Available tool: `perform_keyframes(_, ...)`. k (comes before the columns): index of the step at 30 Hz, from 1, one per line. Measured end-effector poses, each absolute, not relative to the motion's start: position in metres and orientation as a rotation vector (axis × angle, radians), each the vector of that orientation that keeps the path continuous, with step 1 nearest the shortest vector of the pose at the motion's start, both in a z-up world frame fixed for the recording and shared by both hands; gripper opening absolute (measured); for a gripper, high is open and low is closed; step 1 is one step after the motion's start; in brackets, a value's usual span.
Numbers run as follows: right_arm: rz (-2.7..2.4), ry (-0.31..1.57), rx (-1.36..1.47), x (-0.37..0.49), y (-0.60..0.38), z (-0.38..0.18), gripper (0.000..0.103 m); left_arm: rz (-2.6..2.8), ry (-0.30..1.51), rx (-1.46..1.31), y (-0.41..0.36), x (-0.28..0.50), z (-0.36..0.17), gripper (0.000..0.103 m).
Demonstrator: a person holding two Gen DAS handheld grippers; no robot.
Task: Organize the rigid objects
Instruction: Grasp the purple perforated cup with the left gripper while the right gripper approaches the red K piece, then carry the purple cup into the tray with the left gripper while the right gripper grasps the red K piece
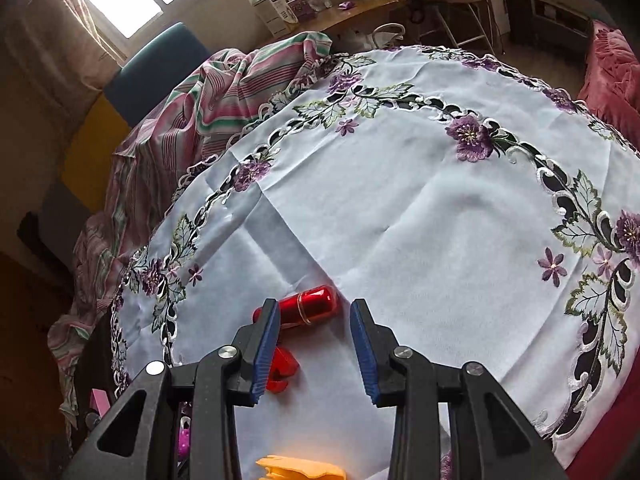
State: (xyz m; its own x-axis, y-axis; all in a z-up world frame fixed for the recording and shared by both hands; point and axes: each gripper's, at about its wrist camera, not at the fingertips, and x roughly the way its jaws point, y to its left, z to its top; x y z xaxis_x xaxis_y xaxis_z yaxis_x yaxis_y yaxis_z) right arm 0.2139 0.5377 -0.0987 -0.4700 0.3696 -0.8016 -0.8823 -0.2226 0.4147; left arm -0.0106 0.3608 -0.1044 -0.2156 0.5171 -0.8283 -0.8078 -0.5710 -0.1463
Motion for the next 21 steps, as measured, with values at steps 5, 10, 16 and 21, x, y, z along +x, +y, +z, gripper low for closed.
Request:
perform_keyframes(5, 1.851, 1.088, -0.821, 0.195, 0.531, -0.106, 0.036, 1.926, 0.365, -1.122, 0.329, -0.003, -0.094, 0.033)
perform_keyframes(10, 1.88, 1.026, -0.951, 0.176, 0.521, -0.116, 0.036, 1.949, 0.325, -1.106, 0.305, 0.003, -0.083, 0.033)
perform_keyframes(16, 1.926, 0.885, -1.119, 0.147, 0.509, -0.124, 0.041, 1.961, 0.292, -1.086, 0.278, 0.008, -0.069, 0.033)
perform_keyframes(21, 1.917, 0.75, -1.226, 0.126, 0.513, -0.133, 0.045, 1.977, 0.252, -1.07, 0.256, 0.01, -0.059, 0.033)
